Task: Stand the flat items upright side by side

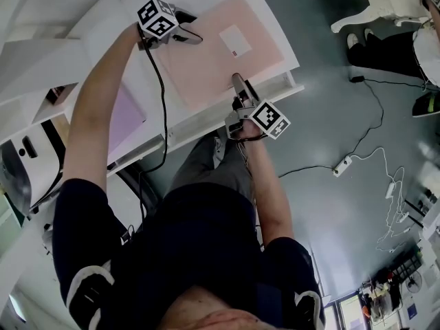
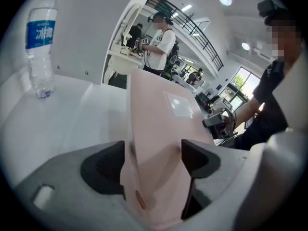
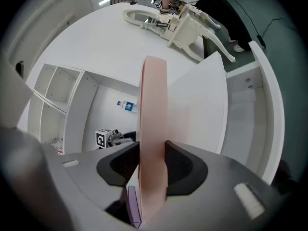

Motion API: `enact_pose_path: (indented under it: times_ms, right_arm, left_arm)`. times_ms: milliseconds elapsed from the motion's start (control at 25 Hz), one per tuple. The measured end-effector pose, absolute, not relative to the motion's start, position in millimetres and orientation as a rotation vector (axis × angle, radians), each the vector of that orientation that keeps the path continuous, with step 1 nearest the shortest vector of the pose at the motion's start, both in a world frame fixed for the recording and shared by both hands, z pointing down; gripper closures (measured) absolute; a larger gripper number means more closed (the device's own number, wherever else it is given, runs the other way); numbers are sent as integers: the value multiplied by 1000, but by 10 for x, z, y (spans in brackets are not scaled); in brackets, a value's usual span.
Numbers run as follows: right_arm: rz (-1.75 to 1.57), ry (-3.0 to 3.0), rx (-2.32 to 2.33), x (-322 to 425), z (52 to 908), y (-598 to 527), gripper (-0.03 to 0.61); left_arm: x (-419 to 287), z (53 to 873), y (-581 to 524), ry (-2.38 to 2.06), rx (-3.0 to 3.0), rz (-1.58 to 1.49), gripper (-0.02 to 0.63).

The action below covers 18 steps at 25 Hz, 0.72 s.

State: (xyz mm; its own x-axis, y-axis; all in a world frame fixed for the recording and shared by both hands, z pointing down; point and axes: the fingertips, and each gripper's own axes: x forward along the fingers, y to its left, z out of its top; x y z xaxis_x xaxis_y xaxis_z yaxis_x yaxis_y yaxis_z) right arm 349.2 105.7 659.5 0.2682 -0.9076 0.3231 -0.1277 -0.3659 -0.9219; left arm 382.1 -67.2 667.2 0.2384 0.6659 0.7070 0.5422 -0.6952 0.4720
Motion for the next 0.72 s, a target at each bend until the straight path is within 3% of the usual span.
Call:
enact_pose_path:
  times_ms: [720]
  right_arm:
    - [-1056, 1131, -1951, 3768, 5964, 1194, 419]
  left_arm:
    - [4030, 5949, -835, 842, 2759, 1064, 224]
